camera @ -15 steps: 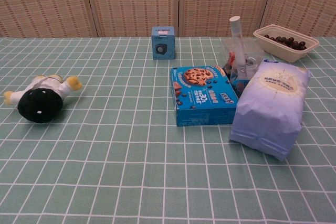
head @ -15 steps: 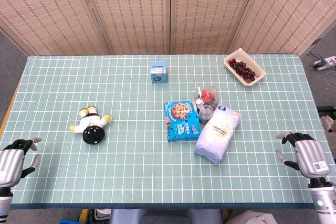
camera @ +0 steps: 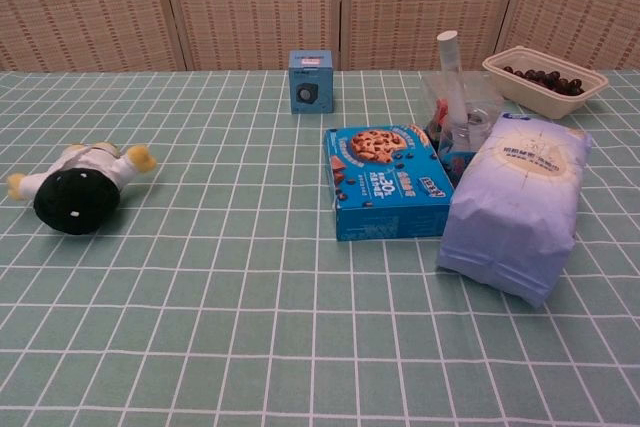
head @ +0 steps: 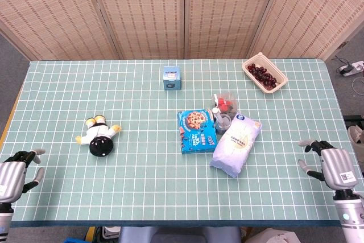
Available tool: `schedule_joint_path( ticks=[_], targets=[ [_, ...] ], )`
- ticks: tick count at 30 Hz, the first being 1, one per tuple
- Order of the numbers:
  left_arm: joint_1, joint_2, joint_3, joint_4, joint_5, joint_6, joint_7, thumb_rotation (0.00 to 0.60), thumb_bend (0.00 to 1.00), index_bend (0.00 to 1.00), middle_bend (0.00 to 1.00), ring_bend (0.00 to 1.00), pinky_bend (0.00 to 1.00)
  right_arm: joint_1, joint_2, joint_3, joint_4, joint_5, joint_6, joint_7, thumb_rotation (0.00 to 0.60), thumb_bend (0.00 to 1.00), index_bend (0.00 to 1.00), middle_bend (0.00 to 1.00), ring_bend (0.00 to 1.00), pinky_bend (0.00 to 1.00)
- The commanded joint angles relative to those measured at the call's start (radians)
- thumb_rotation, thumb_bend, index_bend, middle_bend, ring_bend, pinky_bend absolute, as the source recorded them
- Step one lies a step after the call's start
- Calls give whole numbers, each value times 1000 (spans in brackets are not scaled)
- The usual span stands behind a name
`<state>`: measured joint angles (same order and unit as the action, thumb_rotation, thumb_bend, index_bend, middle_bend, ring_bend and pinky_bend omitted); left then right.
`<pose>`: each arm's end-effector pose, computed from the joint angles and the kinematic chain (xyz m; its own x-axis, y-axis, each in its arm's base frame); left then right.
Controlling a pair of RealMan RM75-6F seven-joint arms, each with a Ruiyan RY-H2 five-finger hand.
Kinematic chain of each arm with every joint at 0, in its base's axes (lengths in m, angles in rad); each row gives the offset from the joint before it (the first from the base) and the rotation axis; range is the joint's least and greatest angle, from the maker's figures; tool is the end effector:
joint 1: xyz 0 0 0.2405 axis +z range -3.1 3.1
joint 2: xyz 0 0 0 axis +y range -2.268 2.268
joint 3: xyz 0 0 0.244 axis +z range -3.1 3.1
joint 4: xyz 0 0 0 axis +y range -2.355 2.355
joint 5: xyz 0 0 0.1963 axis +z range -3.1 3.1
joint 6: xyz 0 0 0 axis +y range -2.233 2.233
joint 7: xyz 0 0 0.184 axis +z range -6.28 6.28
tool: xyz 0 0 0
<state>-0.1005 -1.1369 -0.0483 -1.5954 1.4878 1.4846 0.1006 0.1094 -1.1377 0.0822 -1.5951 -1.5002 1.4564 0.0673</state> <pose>-0.2950 0.2235 0.1627 0.4833 -0.0029 0.8754 0.8754 -0.0104 -0.4833 -0.2894 -0.2326 0.1629 0.3285 0.0086 0.9445 -0.9439 -0.0330 0.3286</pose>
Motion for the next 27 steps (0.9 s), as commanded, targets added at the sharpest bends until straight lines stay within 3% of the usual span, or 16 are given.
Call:
schedule_joint_path(
  ticks=[1,5,9,17,27],
  targets=[
    [1,2,1,-2,6,4,-3,600,401,391,471,327,484,19,-2,33,-29,25,-3,-19,600,203,375,615,686,876],
    [4,5,3,-6,14,14,-7,600,402,391,471,327,487,46,1,75,-88,46,-4,-39,600,187,364,878,933,994],
    [8,8,5,-9,22,22,-10,600,401,391,471,326,490,87,16,114,-154,101,-64,-18,600,183,364,1000,1000,1000],
    [8,13,9,-11,32,25,-16,600,402,391,471,327,492,179,-30,188,-190,251,-178,-28,600,183,364,1000,1000,1000],
    [10,21,11,-15,35,26,-31,600,401,391,471,327,492,299,-95,236,-200,399,-311,-91,600,195,364,1000,1000,1000]
  ],
)
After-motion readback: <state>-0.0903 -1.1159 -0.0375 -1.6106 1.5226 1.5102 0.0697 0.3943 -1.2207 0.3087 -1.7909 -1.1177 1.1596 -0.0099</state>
